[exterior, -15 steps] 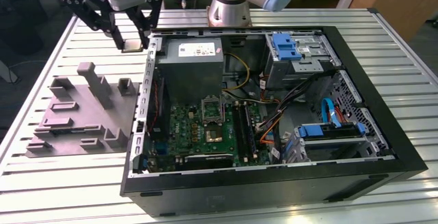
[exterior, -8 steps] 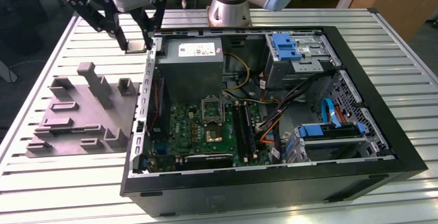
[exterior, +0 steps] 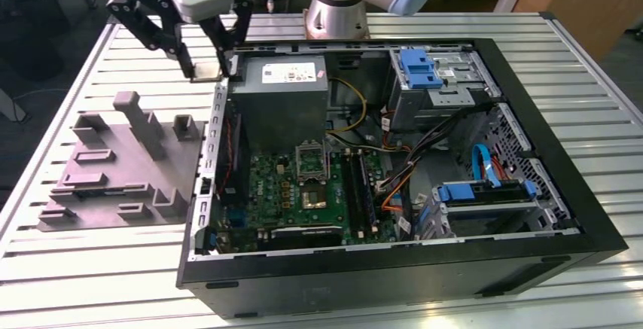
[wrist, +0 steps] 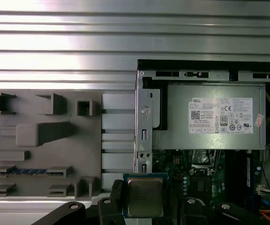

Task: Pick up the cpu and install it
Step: 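Pick up the cpu and move it towards the insertion slot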

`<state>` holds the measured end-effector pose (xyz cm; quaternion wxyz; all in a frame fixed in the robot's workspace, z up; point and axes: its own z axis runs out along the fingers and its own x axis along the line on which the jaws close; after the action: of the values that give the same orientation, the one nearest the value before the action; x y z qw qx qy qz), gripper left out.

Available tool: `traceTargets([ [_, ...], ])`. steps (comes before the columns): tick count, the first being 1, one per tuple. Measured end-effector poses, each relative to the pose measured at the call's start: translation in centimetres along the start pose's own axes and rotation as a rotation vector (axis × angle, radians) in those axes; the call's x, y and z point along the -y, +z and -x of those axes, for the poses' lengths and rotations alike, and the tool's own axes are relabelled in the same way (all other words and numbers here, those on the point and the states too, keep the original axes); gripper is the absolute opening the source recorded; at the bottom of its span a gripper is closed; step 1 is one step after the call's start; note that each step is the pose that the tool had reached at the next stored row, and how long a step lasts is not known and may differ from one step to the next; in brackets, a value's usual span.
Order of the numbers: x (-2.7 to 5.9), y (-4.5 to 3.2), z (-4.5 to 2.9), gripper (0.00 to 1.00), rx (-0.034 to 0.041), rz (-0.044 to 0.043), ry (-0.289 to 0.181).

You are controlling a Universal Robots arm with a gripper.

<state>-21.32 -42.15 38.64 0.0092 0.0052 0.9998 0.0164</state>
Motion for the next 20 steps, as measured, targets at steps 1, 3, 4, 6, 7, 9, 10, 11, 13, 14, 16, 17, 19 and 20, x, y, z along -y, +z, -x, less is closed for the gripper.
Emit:
traceTargets([
  [1, 0.00, 0.01, 0.43, 0.47, 0.0000, 0.0000, 0.000],
  [3, 0.00, 0.03, 1.36, 0.47, 0.0000, 0.0001, 0.000],
  [4, -0.01, 0.04, 1.80, 0.47, 0.0000, 0.0001, 0.000],
  [6, -0.01, 0.07, 2.71, 0.47, 0.0000, 0.0001, 0.000],
  [7, -0.02, 0.08, 3.16, 0.47, 0.0000, 0.0001, 0.000],
  [9, -0.03, 0.10, 4.09, 0.47, 0.0001, 0.0001, 0.000],
  [10, -0.03, 0.11, 4.54, 0.47, 0.0000, 0.0001, 0.000],
  [11, -0.04, 0.12, 4.99, 0.47, 0.0000, 0.0001, 0.000],
  [13, -0.05, 0.14, 5.89, 0.47, 0.0000, 0.0000, 0.000],
  [14, -0.05, 0.15, 6.34, 0.47, 0.0000, 0.0001, 0.000],
  [16, -0.06, 0.18, 7.27, 0.47, 0.0000, 0.0001, 0.000],
  [17, -0.06, 0.19, 7.72, 0.47, 0.0000, 0.0001, 0.000],
  [19, -0.07, 0.21, 8.61, 0.47, 0.0001, 0.0002, 0.000],
  [20, -0.08, 0.22, 9.06, 0.47, 0.0000, 0.0001, 0.000],
])
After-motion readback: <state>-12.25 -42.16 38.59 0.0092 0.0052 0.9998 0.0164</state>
